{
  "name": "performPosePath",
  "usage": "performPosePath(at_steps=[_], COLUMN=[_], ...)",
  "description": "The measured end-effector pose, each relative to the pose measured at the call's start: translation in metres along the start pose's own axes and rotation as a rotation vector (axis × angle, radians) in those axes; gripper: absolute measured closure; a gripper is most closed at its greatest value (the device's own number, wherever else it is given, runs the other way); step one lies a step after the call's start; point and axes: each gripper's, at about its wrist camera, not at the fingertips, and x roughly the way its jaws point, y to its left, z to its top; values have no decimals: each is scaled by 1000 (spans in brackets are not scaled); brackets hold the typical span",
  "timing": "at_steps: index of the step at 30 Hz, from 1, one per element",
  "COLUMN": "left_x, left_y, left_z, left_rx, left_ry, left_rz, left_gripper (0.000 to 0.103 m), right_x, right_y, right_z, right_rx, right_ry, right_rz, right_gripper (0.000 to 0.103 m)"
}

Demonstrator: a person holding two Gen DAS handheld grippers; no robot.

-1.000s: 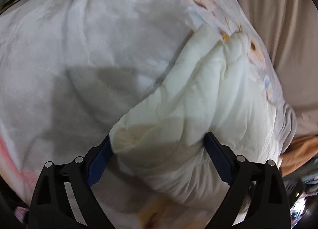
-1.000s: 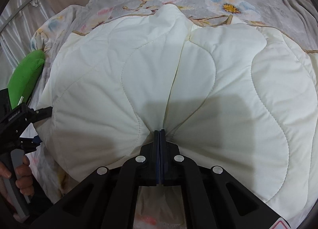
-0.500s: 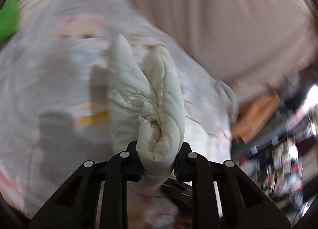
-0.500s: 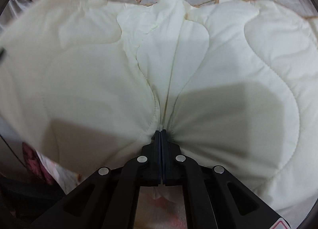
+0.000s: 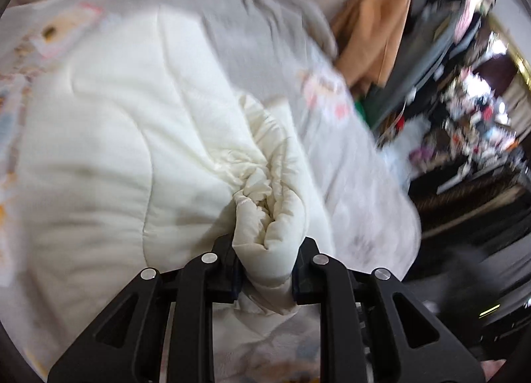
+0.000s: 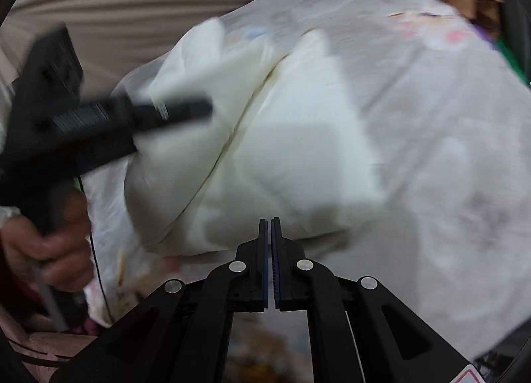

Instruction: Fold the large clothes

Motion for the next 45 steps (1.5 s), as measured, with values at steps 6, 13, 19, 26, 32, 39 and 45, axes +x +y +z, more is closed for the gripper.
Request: performPosePath(at_steps=[6, 13, 19, 26, 32, 39, 45], left_x=[31, -48, -152, -180, -172, -137, -57], left_y=[-8, -6, 40, 110, 107, 68, 27], left_z=[-22, -14, -20, -26, -18, 8, 9], left_rx=[71, 25, -143, -381, -377, -248, -92], left_ry=[56, -64, -250, -290, -310, -272, -130], left_rz=[34, 16, 28, 178, 188, 146, 184], left_gripper=[84, 65, 49, 49, 49, 49, 49], right_x=[-29, -1, -4, 5, 25, -46, 38], right_y=[-9, 35, 61, 106, 81, 34, -38], right_z=[42, 98, 101, 90, 90, 62, 30], right_rx=[13, -108, -113, -221, -109, -65, 107], right_ry=[-130, -125, -138, -91, -49, -175, 1], right_rz=[-14, 61, 125, 161, 216, 123, 42], right_gripper=[91, 50, 45, 30, 87, 89, 89])
